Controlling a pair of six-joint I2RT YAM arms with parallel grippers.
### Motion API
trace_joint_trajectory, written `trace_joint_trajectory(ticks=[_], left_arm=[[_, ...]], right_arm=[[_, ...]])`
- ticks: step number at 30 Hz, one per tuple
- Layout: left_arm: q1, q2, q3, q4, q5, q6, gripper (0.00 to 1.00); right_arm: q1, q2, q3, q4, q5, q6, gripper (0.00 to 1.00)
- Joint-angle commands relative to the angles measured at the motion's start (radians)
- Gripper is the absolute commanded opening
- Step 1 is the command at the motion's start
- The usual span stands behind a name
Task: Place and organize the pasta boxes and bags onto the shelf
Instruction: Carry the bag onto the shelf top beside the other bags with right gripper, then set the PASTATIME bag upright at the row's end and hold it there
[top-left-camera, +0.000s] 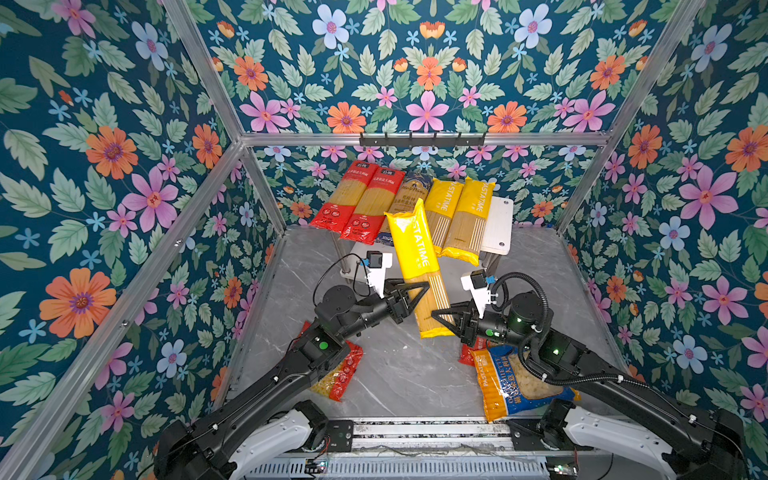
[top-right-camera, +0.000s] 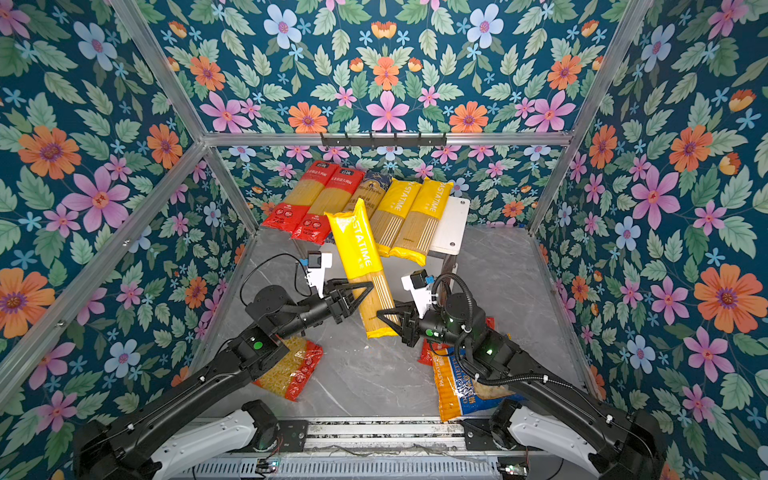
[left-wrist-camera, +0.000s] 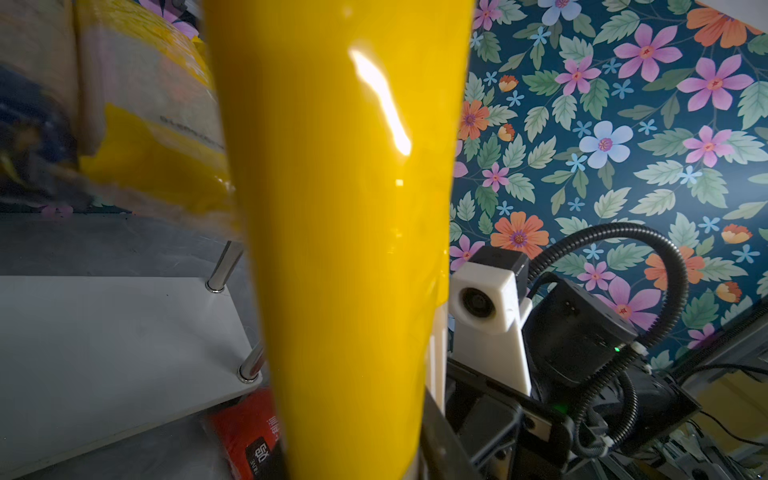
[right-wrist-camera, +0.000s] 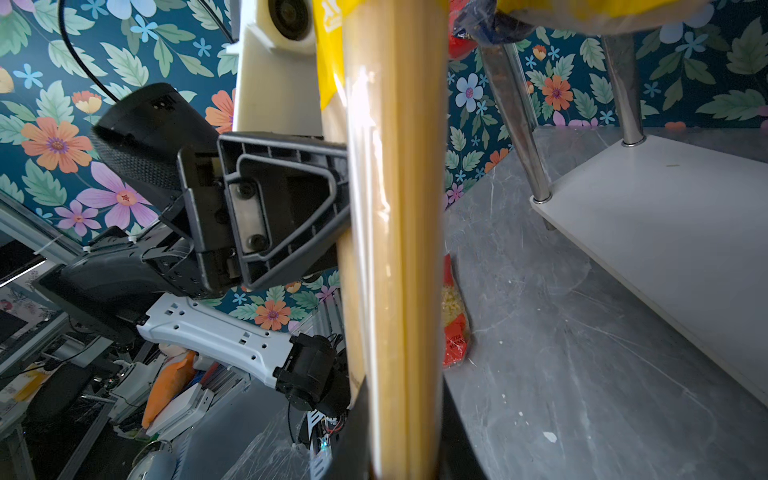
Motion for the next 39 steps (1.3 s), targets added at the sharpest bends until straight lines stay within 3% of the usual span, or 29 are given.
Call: trace_joint_trajectory(ticks=[1,7,15,20,25,34,39], left_arm=[[0.005,-0.009,0.01,0.079,0.0,0.006,0.43],[0.004,-0.041,0.006,0.046,-0.002,0.029,0.6],[0.004,-0.073,-0.036,0.054,-0.001,0.031,0.66],[0.004,-0.07,-0.096,0.096,0.002,-0.006,0.66],[0.004,-0.06,-0.136,0.111,-0.002,-0.025,0.66],[0.002,-0.068,-0.223,0.162,-0.009,-0.084,0.65],[0.002,-0.084,-0.231,0.14,-0.018,-0.075,0.65]], right_arm=[[-0.002,-0.001,0.044,0.066,0.03,-0.015,0.08],[-0.045,-0.005,0.153,-0.034,0.014,-0.008,0.0],[-0.177,-0.002,0.376,-0.288,0.031,0.023,0.0],[-0.399,0.013,0.544,-0.57,0.071,0.141,0.0],[-0.677,0.024,0.573,-0.569,-0.114,0.304,0.0],[-0.697,0.134,0.67,-0.612,-0.118,0.343,0.0],[-0.697,0.191,0.677,-0.585,-0.175,0.403,0.0]])
